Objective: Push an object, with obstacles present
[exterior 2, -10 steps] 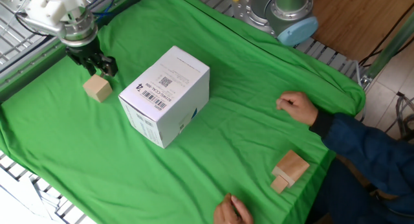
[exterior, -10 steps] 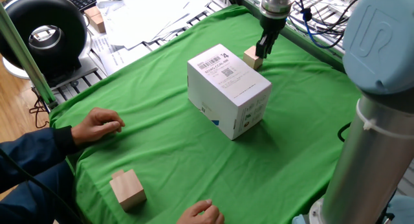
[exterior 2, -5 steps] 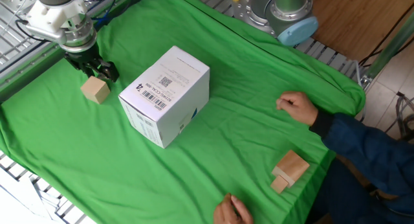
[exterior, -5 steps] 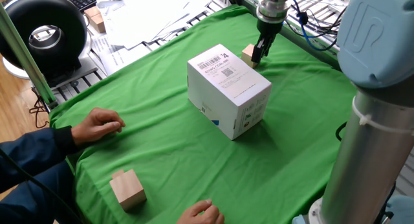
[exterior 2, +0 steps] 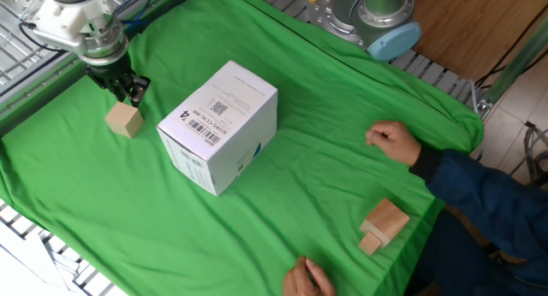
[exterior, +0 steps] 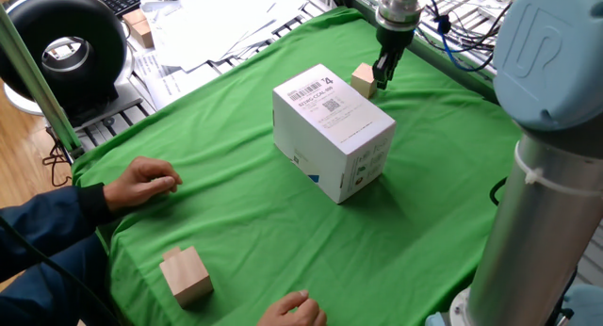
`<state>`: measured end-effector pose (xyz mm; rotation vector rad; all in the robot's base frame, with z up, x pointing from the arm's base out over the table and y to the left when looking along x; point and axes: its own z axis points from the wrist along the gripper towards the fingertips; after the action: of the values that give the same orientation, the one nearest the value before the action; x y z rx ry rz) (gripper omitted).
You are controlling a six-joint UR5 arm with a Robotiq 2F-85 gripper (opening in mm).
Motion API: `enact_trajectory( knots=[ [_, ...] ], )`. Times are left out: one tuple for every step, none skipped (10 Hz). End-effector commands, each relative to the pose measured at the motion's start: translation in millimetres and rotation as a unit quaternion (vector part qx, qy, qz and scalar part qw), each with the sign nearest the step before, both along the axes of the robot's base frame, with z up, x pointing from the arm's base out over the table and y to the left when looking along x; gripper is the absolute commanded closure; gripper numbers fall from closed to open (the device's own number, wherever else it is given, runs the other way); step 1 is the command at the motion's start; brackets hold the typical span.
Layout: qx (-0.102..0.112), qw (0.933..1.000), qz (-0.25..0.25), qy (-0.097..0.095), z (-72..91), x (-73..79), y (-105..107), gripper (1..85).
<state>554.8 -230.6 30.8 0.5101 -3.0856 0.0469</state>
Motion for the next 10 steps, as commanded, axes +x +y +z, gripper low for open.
enact_trajectory(
  knots=[
    [0.002,1.0000,-0.001,-0.003,2.0,3.4,-1.4,51.0],
    [0.003,1.0000,0.002,-0.005,-1.5,6.8,-1.1,51.0],
    [0.004,0.9999,0.009,-0.007,-4.6,12.1,0.3,50.7],
    [0.004,0.9999,0.013,-0.007,-7.2,17.9,3.3,50.3],
    [0.006,0.9999,0.012,-0.007,-10.6,20.9,11.8,50.0],
    [0.006,0.9999,0.006,-0.008,-13.1,23.6,19.7,50.0],
    [0.005,1.0000,0.004,-0.006,-12.5,26.9,26.1,50.0],
    [0.002,1.0000,0.003,-0.005,-11.3,32.0,30.2,50.3],
    [0.002,1.0000,0.004,-0.005,-10.3,37.7,35.0,50.3],
    [0.002,0.9999,0.009,-0.004,-8.3,40.6,38.3,50.7]
  ],
)
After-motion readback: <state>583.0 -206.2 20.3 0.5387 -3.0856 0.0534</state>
